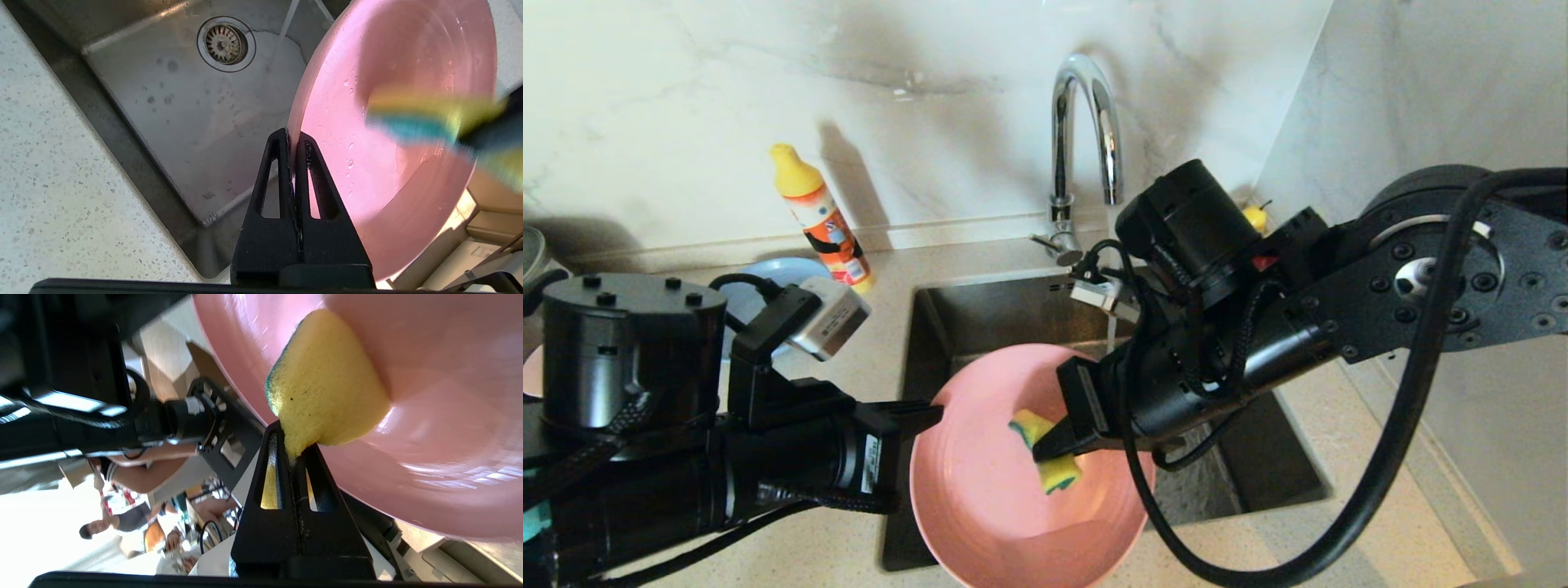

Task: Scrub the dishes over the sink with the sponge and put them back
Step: Wipe the plate

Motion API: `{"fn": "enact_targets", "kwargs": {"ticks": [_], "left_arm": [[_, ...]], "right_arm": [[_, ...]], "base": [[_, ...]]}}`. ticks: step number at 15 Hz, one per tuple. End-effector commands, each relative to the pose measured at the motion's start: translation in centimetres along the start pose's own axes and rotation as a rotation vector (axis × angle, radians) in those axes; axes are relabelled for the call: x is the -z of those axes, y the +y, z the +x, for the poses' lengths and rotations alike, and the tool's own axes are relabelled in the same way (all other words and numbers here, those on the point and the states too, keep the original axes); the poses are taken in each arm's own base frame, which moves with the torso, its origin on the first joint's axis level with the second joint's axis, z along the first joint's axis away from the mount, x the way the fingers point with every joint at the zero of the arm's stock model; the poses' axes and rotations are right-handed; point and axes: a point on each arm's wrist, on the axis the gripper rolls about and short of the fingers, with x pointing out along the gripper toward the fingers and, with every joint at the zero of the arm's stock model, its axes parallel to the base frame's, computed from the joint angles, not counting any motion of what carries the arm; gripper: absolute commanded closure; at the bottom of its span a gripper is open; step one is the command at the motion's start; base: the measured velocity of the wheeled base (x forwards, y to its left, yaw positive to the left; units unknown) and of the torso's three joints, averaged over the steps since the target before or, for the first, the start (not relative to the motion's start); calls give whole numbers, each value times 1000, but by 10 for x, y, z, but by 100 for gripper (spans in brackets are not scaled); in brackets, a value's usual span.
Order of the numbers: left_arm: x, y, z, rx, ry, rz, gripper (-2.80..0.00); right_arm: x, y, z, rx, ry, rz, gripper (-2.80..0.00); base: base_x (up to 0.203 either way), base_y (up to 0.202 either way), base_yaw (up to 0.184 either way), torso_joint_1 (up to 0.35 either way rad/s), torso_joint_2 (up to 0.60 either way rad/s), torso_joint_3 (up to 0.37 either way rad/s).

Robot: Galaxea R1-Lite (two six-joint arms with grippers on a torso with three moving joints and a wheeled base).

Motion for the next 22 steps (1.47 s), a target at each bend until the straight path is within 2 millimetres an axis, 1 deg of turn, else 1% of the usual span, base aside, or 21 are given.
{"fn": "enact_targets", "kwargs": {"ticks": [1,3,6,8,10,12,15,18,20,22], "left_arm": [[0,0,0,0,-1,0,0],[0,0,-1,2,-3,0,0],[-1,0,-3,-1,-11,-6,0],[-1,0,-2,-1,-9,-6,0],[-3,0,-3,0,-16,-6,0],[-5,0,-3,0,-23,-9,0],[-4,0,-2,0,-19,-12,0],[-4,0,0,-1,-14,-12,0],[-4,0,2,0,-16,-13,0],[-3,0,4,-1,-22,-17,0]], "right_arm": [[-5,-5,-14,5,-34,17,0],[-6,-10,-19,24,-31,35,0],[0,-13,-35,39,-30,49,0],[8,-23,-33,68,6,72,0],[17,-26,-32,80,32,80,0],[24,-19,-24,71,70,65,0],[34,-6,1,55,141,31,0],[37,0,24,51,189,11,0],[35,5,30,40,189,-3,0],[30,11,31,24,173,-16,0]], "base": [[0,0,0,0,0,0],[0,0,0,0,0,0],[0,0,0,0,0,0],[0,0,0,0,0,0],[0,0,0,0,0,0],[0,0,0,0,0,0],[0,0,0,0,0,0],[0,0,0,0,0,0],[0,0,0,0,0,0],[0,0,0,0,0,0]]}}
